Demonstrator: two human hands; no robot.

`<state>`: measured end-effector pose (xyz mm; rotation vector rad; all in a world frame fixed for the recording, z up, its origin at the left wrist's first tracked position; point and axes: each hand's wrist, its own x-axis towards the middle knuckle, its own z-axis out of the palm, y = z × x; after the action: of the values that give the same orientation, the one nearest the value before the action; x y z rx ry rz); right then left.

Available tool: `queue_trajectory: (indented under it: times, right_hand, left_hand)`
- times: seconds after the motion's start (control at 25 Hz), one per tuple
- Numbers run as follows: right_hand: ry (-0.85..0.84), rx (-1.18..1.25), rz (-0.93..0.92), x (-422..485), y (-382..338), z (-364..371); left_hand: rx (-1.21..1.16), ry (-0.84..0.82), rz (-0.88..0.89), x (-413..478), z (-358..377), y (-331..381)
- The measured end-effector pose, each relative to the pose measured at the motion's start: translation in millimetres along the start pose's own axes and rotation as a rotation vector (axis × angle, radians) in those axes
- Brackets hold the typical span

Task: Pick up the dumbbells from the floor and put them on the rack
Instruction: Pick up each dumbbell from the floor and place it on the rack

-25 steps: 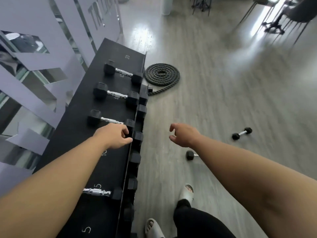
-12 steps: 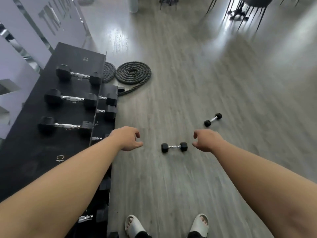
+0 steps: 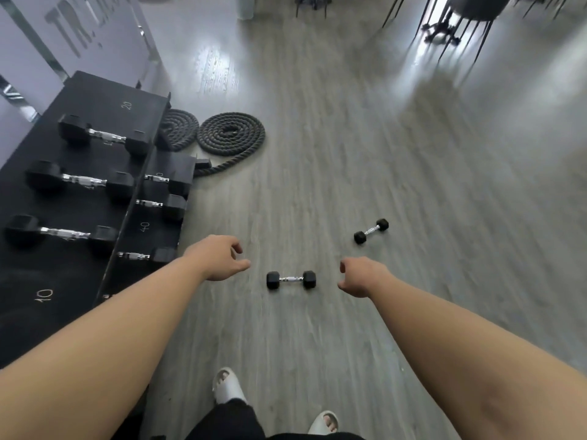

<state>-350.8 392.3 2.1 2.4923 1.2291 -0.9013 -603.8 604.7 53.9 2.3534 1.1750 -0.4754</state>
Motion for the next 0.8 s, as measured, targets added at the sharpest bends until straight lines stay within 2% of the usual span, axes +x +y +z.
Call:
queue_trajectory:
  times: [0.2, 0.32, 0.48, 0.6, 0.8]
  right_hand:
    - [-0.053, 0.039, -0.062, 71.0, -30.7, -1.4]
    - [-0.094, 0.062, -0.027, 117.1, -37.0, -0.7]
    - [-0.147, 0.078, 0.014, 184.9, -34.4, -9.4]
    - [-0.173, 0.151, 0.035, 260.9, -32.9, 4.8]
    - [-0.268, 0.143, -0.041, 396.0, -39.2, 94.7]
  left_hand:
    - [-0.022, -0.057, -0.027, 68.5, 11.1, -24.1]
    - [-0.024, -0.145, 0.025, 134.9, 26.0, -21.1]
    - [-0.044, -0.283, 0.011, 205.8, 45.2, -20.1]
    - [-0.18, -0.291, -0.082, 261.2, 81.8, -35.7]
    - [-0.419, -0.301, -0.339, 344.4, 188.5, -81.2]
